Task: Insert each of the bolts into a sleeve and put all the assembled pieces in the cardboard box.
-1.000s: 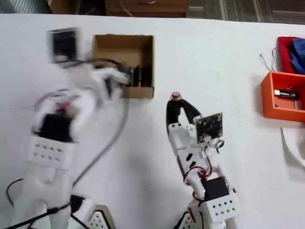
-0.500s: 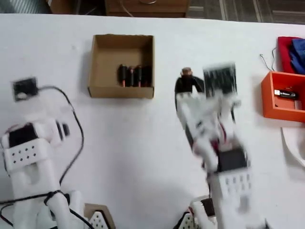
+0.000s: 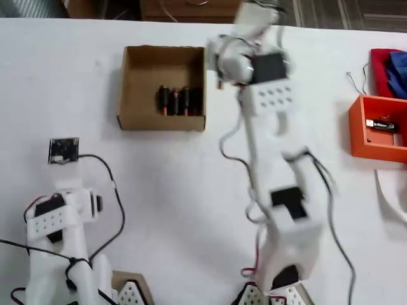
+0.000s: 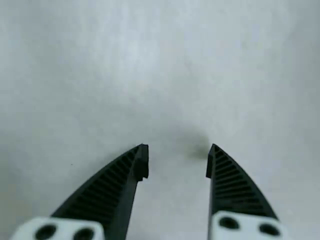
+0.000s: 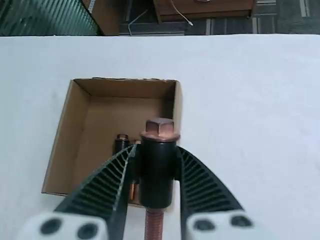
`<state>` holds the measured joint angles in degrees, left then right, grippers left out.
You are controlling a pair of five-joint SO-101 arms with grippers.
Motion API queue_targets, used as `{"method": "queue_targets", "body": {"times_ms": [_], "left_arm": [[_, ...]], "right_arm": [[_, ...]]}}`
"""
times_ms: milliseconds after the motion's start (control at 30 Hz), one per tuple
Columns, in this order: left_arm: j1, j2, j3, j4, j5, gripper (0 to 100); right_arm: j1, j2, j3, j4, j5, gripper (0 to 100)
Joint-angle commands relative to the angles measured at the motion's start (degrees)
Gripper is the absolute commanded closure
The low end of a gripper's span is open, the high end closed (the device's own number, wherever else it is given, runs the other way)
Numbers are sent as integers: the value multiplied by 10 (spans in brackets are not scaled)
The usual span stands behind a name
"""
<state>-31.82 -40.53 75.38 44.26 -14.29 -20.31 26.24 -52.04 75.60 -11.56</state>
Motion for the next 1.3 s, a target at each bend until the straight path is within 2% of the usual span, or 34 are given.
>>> {"method": "queue_targets", "body": {"times_ms": [0,167,333,633,767,1267], "left_arm": [[-3,-10,0,-5,7,797],[-3,-10,0,-5,7,797],[-3,-10,0,-4,6,797],[-3,-10,0,-5,7,797],[-3,-10,0,-5,7,797],[-3,-10,0,-5,7,797]], "right_arm": [[-48,105,-163,-8,-4,978],[-80,240,-271,-78,-3,978],[-80,333,-290,-174,-5,978],[-104,369,-288,-197,-11,978],[-102,393,-288,-228,-67,978],[-124,444,-289,-252,-68,977]]}}
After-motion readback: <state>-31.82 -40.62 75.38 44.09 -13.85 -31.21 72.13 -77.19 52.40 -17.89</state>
